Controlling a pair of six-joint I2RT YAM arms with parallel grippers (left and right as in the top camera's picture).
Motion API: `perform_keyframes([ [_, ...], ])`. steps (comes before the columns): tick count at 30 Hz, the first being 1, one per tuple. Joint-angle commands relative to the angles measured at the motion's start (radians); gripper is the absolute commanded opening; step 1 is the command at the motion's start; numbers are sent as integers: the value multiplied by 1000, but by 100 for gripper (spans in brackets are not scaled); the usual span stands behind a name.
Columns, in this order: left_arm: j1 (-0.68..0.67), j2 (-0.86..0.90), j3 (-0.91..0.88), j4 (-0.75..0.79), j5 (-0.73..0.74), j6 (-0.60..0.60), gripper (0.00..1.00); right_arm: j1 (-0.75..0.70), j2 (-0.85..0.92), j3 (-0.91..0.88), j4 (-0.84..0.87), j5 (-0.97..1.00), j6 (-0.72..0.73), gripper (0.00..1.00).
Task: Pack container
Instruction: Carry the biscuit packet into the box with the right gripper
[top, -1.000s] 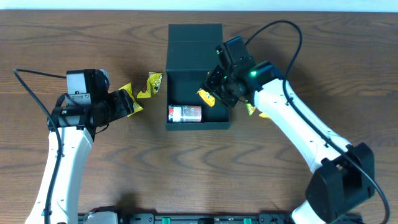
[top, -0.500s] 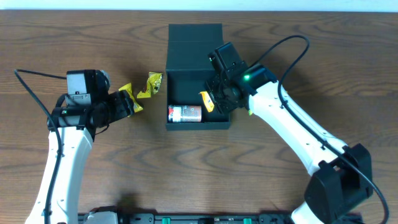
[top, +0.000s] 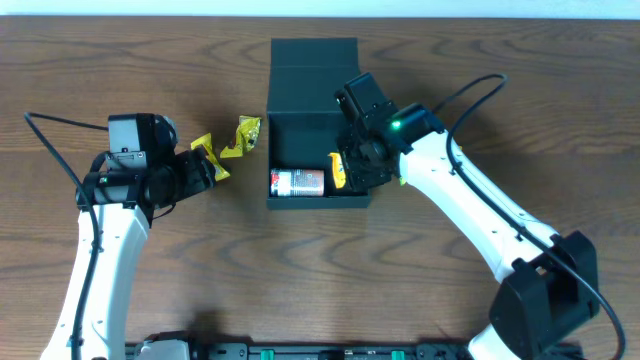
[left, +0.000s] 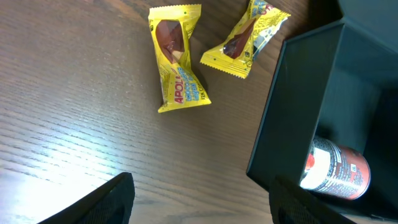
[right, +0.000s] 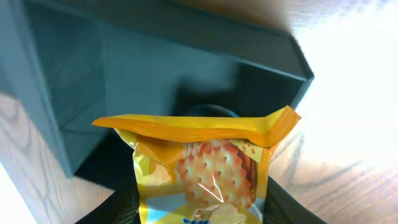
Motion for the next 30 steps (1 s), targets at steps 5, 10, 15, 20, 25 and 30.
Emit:
perform_keyframes([
  [5, 4, -9, -6, -4, -6, -3, 71, 48, 47, -8, 25, 40, 114, 2],
  [10, 4, -9, -6, -8, -6, -3, 71, 59, 100, -8, 32, 91, 115, 2],
  [15, 4, -9, -6, -8, -6, -2, 70, 57, 107, -8, 34, 164, 115, 2],
  [20, 4, -9, -6, -7, -7, 1, 71, 57, 117, -8, 42, 178, 116, 2],
  [25, 4, -9, -6, -7, -7, 1, 71, 59, 146, -8, 49, 173, 114, 2],
  [30, 4, -9, -6, -7, -7, 1, 71, 61, 156, -8, 53, 161, 109, 2],
])
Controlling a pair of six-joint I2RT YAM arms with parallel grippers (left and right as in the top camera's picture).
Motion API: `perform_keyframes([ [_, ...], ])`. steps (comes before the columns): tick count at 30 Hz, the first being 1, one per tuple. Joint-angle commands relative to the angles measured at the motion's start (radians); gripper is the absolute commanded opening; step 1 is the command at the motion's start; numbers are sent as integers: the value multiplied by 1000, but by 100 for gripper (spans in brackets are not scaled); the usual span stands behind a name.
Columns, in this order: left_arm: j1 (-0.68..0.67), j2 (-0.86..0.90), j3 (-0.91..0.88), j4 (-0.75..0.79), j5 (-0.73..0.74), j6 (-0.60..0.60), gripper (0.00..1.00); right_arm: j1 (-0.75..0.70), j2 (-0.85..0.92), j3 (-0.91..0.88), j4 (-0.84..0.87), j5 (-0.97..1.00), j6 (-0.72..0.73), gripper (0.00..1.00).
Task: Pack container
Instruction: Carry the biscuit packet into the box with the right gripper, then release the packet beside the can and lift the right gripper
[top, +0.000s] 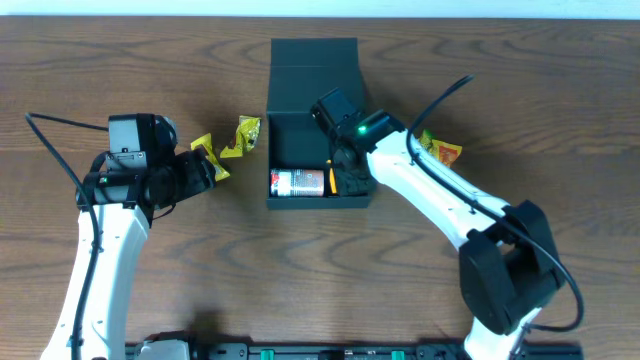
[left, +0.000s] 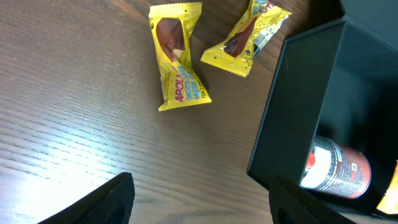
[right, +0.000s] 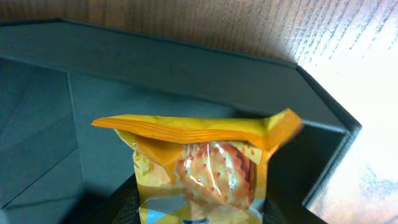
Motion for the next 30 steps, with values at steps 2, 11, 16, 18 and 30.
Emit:
perform_keyframes([
  [2, 4, -9, -6, -3, -7, 1, 71, 9, 9, -3, -1, 14, 11, 2],
  [11, 4, -9, -6, -3, -7, 5, 70, 23, 15, -3, 15, -29, 27, 2],
  [16, 4, -9, -6, -3, -7, 5, 71, 27, 15, -3, 14, -19, 30, 2],
  [18, 4, -9, -6, -3, -7, 4, 71, 27, 18, -3, 14, -15, 30, 2],
  [30, 4, -9, -6, -3, -7, 5, 71, 24, 48, -3, 40, -8, 30, 20],
])
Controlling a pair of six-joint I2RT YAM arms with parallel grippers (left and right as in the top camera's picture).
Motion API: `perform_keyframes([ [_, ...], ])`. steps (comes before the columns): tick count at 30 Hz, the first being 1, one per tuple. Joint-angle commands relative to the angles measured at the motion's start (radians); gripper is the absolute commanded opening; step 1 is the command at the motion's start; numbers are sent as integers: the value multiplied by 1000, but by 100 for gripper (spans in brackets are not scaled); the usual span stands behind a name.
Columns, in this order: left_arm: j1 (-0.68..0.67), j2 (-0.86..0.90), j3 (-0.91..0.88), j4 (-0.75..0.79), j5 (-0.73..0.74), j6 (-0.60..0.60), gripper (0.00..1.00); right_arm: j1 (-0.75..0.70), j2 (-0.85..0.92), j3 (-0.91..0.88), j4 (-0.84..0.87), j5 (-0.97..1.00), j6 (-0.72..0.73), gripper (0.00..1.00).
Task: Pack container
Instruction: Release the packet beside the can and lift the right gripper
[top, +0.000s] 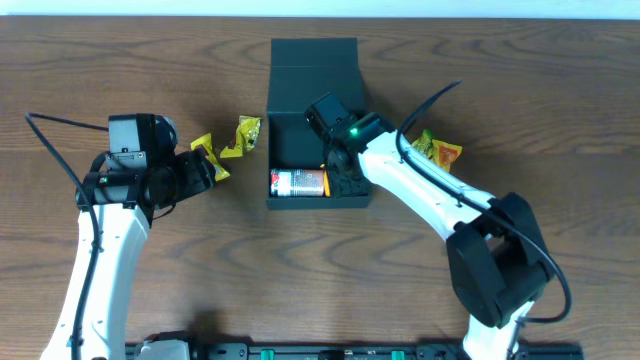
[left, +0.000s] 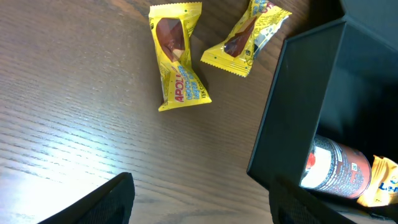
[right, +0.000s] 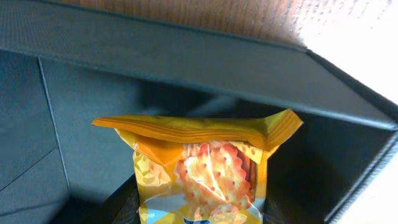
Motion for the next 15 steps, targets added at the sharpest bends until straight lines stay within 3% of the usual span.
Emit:
perform_keyframes([
  [1, 4, -9, -6, -3, -7, 4, 71, 11, 9, -3, 5, 24, 14, 22],
  [3, 4, -9, -6, -3, -7, 4, 71, 9, 9, -3, 8, 26, 14, 38],
  [7, 4, -9, -6, 1, -7, 4, 71, 8, 9, -3, 12, 26, 14, 41],
  [11, 4, -9, -6, 1, -7, 4, 71, 8, 9, -3, 16, 26, 14, 54],
  [13, 4, -9, -6, 1, -7, 4, 71, 8, 9, -3, 15, 26, 14, 65],
  [15, 4, -9, -6, 1, -7, 4, 71, 8, 9, -3, 15, 27, 14, 68],
])
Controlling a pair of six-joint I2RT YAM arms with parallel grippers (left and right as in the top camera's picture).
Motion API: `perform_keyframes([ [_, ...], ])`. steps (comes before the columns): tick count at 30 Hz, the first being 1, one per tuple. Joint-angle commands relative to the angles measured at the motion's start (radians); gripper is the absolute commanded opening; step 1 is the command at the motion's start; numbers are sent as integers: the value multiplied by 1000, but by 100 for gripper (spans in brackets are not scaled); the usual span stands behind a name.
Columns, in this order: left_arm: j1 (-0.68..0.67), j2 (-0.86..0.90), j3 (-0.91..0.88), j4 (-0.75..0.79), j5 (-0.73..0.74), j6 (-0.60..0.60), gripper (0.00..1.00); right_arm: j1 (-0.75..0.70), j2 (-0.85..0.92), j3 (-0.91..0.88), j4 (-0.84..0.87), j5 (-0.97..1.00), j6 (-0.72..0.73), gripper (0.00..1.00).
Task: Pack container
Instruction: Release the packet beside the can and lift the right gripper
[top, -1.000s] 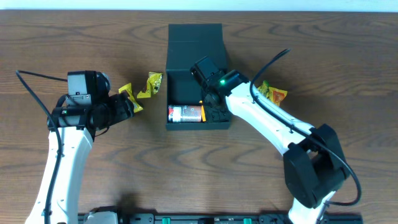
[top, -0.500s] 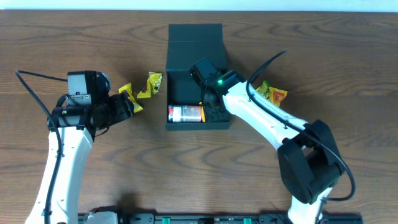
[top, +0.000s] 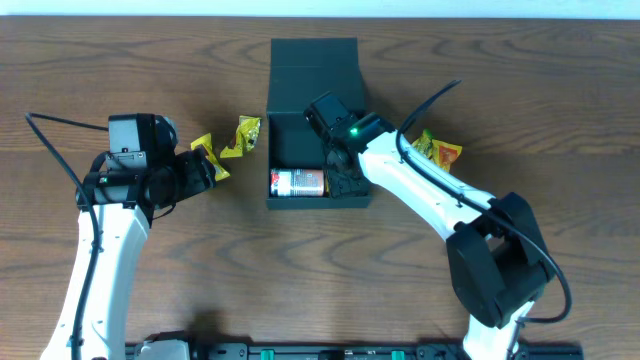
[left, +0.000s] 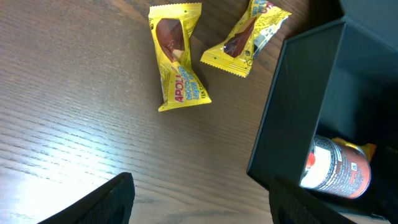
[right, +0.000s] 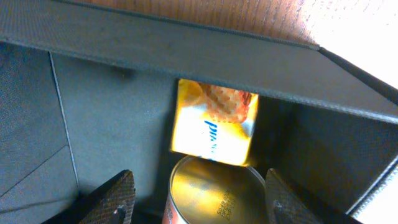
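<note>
The black box (top: 312, 90) stands open at mid-table, with a red and white can (top: 298, 182) lying in its near part. My right gripper (right: 206, 205) is down inside the box, open over the can's gold end (right: 214, 190). An orange cracker pack (right: 214, 121) lies free just beyond the can, against the box wall (right: 186, 59). My left gripper (left: 199, 205) is open and empty over bare wood left of the box. Two yellow candy packs (left: 177, 59) (left: 249, 34) lie ahead of it.
Another orange snack pack (top: 440, 152) lies on the table right of the box, beside my right arm. The box's lid flap (top: 314, 52) lies open toward the far side. The box's left wall (left: 292, 106) stands close to my left gripper's right finger.
My right gripper has opened and let go of the cracker pack, which now lies in the box past the can. The left arm and the candies are unchanged.
My right gripper first held the cracker pack at the box's right edge. It then held the pack over the inside of the box, and then lower, beside the can. Now the pack rests in the box and the gripper is open. The left arm stayed put.
</note>
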Motion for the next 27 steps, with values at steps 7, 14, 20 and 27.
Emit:
perform_keyframes([
  [7, 4, -9, -6, 0, -7, 4, 71, 8, 8, -3, 13, 19, 11, 65],
  [14, 5, -9, -6, 1, -11, 16, 71, -47, -109, -1, 158, -137, -101, 56],
  [20, 5, -9, -6, 10, -11, 15, 71, -188, -352, -1, 266, -153, -666, 59],
  [27, 4, -9, -6, 51, -11, 16, 71, -335, -495, -1, 89, -93, -1569, 49],
])
